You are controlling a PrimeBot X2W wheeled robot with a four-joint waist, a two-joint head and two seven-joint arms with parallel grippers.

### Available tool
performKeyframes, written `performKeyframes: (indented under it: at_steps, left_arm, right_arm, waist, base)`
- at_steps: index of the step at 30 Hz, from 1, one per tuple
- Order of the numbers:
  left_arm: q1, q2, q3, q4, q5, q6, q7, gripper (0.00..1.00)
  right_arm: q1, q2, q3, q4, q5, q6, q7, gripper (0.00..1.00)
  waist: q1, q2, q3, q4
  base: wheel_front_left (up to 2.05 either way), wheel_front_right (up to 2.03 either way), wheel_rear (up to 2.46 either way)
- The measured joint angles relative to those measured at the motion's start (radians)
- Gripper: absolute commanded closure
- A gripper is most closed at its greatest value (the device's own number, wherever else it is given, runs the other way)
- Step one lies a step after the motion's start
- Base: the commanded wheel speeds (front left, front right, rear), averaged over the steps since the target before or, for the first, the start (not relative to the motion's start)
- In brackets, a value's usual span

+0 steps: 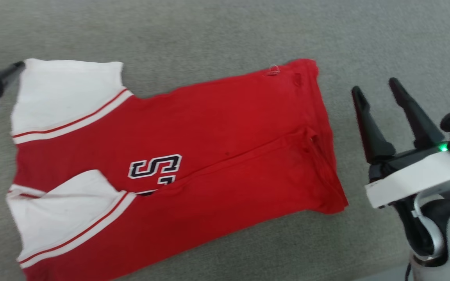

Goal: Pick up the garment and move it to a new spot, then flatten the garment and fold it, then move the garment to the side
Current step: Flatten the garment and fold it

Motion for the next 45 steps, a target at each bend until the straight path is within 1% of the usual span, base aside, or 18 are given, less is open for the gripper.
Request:
performKeyframes:
  at_steps: [3, 6, 9, 14, 15, 16, 18, 19, 22, 30, 34, 37, 38, 39, 40, 45]
  left_arm:
    - [-0.031, -0.020, -0.008, 0.088, 0.010, -0.020, 0.008, 0.00]
    - [-0.059, -0.039, -0.019, 0.169, 0.017, -0.031, 0.024, 0.00]
    - [-0.076, -0.061, -0.036, 0.248, 0.021, -0.036, 0.054, 0.00]
    - [-0.129, -0.090, -0.050, 0.332, 0.022, -0.024, 0.130, 0.00]
    - [-0.136, -0.098, -0.051, 0.342, 0.020, -0.021, 0.144, 0.40]
    - [-0.144, -0.106, -0.050, 0.350, 0.014, -0.020, 0.160, 1.00]
    - [-0.155, -0.113, -0.050, 0.359, 0.010, -0.019, 0.171, 1.00]
    - [-0.158, -0.116, -0.050, 0.360, 0.010, -0.022, 0.170, 1.00]
    - [-0.169, -0.141, -0.053, 0.363, 0.010, -0.027, 0.165, 1.00]
    - [-0.207, -0.202, -0.066, 0.380, 0.021, -0.047, 0.140, 1.00]
    - [-0.225, -0.232, -0.070, 0.396, 0.023, -0.064, 0.119, 1.00]
    - [-0.233, -0.253, -0.072, 0.410, 0.032, -0.073, 0.109, 1.00]
    - [-0.236, -0.259, -0.074, 0.416, 0.033, -0.075, 0.105, 1.00]
    - [-0.238, -0.267, -0.074, 0.421, 0.034, -0.078, 0.100, 1.00]
    - [-0.240, -0.273, -0.074, 0.427, 0.034, -0.082, 0.093, 1.00]
    - [-0.244, -0.302, -0.076, 0.446, 0.041, -0.105, 0.045, 1.00]
  right_arm:
    - [-0.008, 0.009, 0.027, 0.016, 0.004, 0.000, -0.011, 0.00]
    - [-0.018, 0.008, 0.050, 0.027, 0.014, 0.000, -0.008, 0.00]
    - [-0.028, -0.006, 0.069, 0.043, 0.023, 0.000, 0.009, 0.00]
    - [-0.069, -0.028, 0.093, 0.071, 0.044, 0.000, 0.048, 0.00]
    - [-0.081, -0.030, 0.095, 0.080, 0.056, 0.000, 0.062, 0.00]
    - [-0.096, -0.030, 0.098, 0.090, 0.069, 0.000, 0.079, 0.00]
    - [-0.135, -0.049, 0.123, 0.117, 0.075, 0.000, 0.118, 0.00]
    - [-0.161, -0.046, 0.122, 0.136, 0.091, 0.000, 0.134, 0.00]
    - [-0.244, -0.066, 0.131, 0.201, 0.105, 0.000, 0.199, 0.00]
    - [-0.463, -0.118, 0.145, 0.448, 0.133, 0.000, 0.392, 0.00]
    - [-0.535, -0.131, 0.178, 0.568, 0.149, 0.000, 0.476, 0.00]
    - [-0.579, -0.130, 0.215, 0.637, 0.188, 0.000, 0.524, 0.00]
    - [-0.593, -0.137, 0.234, 0.654, 0.196, 0.000, 0.547, 0.15]
    - [-0.604, -0.147, 0.257, 0.663, 0.202, -0.002, 0.563, 0.86]
    - [-0.614, -0.155, 0.268, 0.671, 0.216, -0.002, 0.568, 1.00]
    - [-0.630, -0.184, 0.295, 0.689, 0.250, 0.000, 0.525, 1.00]
  waist:
    - [0.0000, 0.0000, 0.021, -0.025]
    - [0.0000, 0.0000, 0.043, -0.045]
    - [0.0000, -0.0001, 0.063, -0.059]
    - [0.0000, 0.0000, 0.087, -0.069]
    - [-0.0001, 0.0001, 0.091, -0.069]
    - [0.0000, 0.0001, 0.093, -0.068]
    - [0.0000, 0.0000, 0.099, -0.066]
    - [0.0000, 0.0000, 0.103, -0.064]
    - [0.0000, 0.0001, 0.110, -0.053]
    - [0.0000, 0.0000, 0.120, -0.002]
    - [0.0000, 0.0000, 0.124, 0.025]
    - [0.0000, 0.0000, 0.126, 0.039]
    - [0.0000, 0.0000, 0.126, 0.043]
    - [0.0000, 0.0000, 0.125, 0.047]
    - [0.0000, 0.0000, 0.125, 0.051]
    - [0.0000, 0.0000, 0.109, 0.067]
  base:
    - [0.00, 0.00, 0.00]
    - [0.00, 0.00, 0.00]
    - [0.00, 0.00, 0.00]
    - [0.00, 0.00, 0.00]
    - [0.00, 0.00, 0.00]
    - [0.00, 0.00, 0.00]
    - [0.00, 0.00, 0.00]
    - [0.00, 0.00, 0.00]
    - [0.00, 0.00, 0.00]
    - [0.00, 0.00, 0.00]
    - [0.00, 0.00, 0.00]
    - [0.00, 0.00, 0.00]
    - [0.00, 0.00, 0.00]
    - [0.00, 0.00, 0.00]
    - [0.00, 0.00, 0.00]
    - [0.00, 0.00, 0.00]
